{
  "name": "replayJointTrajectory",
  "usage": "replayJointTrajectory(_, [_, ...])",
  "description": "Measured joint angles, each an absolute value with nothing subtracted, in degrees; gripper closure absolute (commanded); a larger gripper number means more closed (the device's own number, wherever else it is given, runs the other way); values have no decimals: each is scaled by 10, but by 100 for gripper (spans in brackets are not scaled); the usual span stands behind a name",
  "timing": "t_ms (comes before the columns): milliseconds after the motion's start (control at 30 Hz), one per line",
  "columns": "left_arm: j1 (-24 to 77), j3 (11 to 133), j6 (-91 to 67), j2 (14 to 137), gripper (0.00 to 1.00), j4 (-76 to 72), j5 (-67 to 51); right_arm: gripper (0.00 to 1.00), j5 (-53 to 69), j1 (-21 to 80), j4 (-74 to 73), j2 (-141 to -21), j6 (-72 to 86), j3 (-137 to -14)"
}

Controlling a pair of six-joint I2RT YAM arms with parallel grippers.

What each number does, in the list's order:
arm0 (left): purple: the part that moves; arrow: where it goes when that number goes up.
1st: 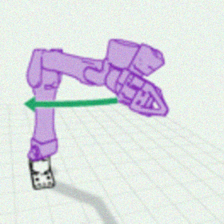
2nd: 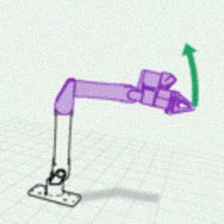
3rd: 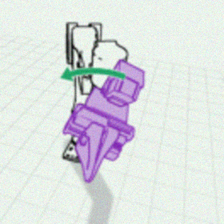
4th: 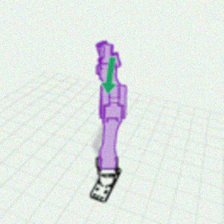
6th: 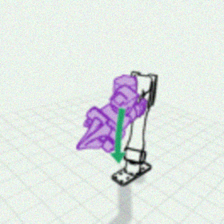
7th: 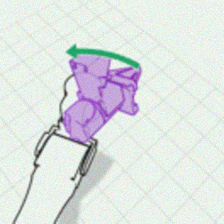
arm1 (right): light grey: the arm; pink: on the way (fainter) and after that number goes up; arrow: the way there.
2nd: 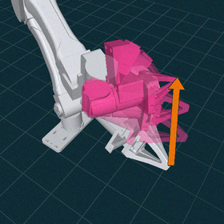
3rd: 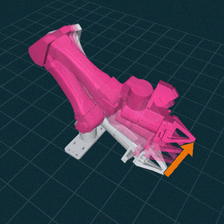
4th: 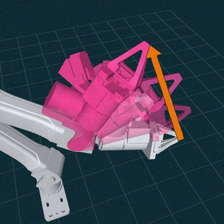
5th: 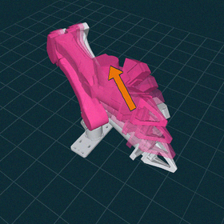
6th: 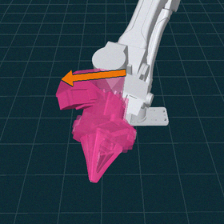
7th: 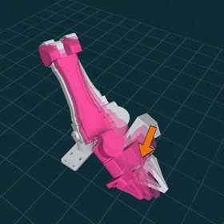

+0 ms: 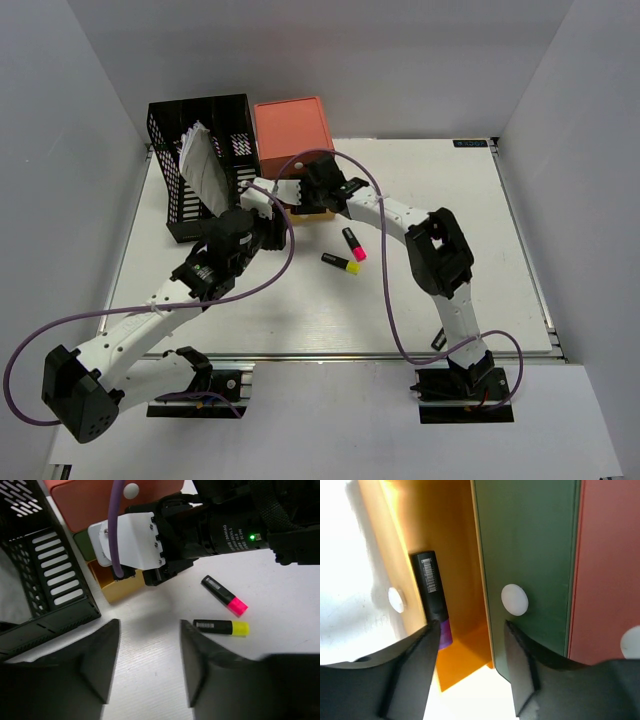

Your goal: Organize the desk

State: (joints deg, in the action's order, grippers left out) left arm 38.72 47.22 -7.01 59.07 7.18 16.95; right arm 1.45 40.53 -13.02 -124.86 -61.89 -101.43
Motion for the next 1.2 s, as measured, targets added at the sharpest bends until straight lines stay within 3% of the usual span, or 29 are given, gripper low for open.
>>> replayJointTrajectory(33, [387, 472, -70, 591, 50, 69, 166, 46, 15, 405, -127, -1247, -616, -1013])
replayJointTrajectory(67, [387, 470, -70, 592, 58, 65, 158, 57, 15, 405, -123, -1244, -612, -1008])
replayJointTrajectory(100, [387, 467, -72, 592, 73, 60, 151, 68, 15, 405, -121, -1239, -608, -1003])
replayJointTrajectory(133, [387, 463, -75, 592, 79, 53, 141, 80, 16, 405, -118, -1230, -600, -994])
replayJointTrajectory(167, [387, 458, -75, 594, 85, 47, 127, 100, 17, 404, -118, -1219, -584, -984])
replayJointTrajectory(200, [387, 455, -78, 595, 93, 42, 111, 100, 17, 402, -118, -1203, -568, -974])
replayJointTrajectory(267, [387, 447, -84, 603, 99, 29, 81, 100, 18, 399, -117, -1167, -519, -953])
replayJointTrajectory(400, [387, 430, -110, 622, 100, -11, 14, 100, 33, 374, -103, -1049, -382, -874])
replayJointTrajectory(500, [388, 419, -154, 648, 87, -43, -16, 100, 67, 329, -116, -964, -267, -833])
replayJointTrajectory(533, [388, 416, -176, 661, 72, -53, -21, 100, 83, 307, -128, -943, -228, -825])
replayJointTrajectory(600, [391, 416, -225, 693, 57, -64, -23, 100, 128, 260, -147, -908, -160, -810])
replayJointTrajectory(633, [392, 420, -258, 711, 44, -64, -22, 100, 153, 234, -154, -891, -126, -794])
replayJointTrajectory(700, [392, 431, -323, 748, 37, -54, -21, 100, 202, 185, -166, -862, -74, -755])
replayJointTrajectory(767, [393, 454, -401, 791, 31, -40, -21, 100, 245, 145, -177, -834, -28, -707])
replayJointTrajectory(800, [395, 467, -442, 810, 30, -29, -20, 94, 266, 131, -177, -820, -8, -679])
replayJointTrajectory(833, [397, 479, -482, 827, 29, -17, -19, 76, 280, 121, -181, -807, 8, -655])
replayJointTrajectory(933, [411, 537, -591, 877, 27, 63, 4, 59, 313, 103, -170, -765, 40, -589])
replayJointTrajectory(1200, [467, 860, -805, 1085, 26, 382, 92, 58, 369, 50, -140, -696, 59, -563])
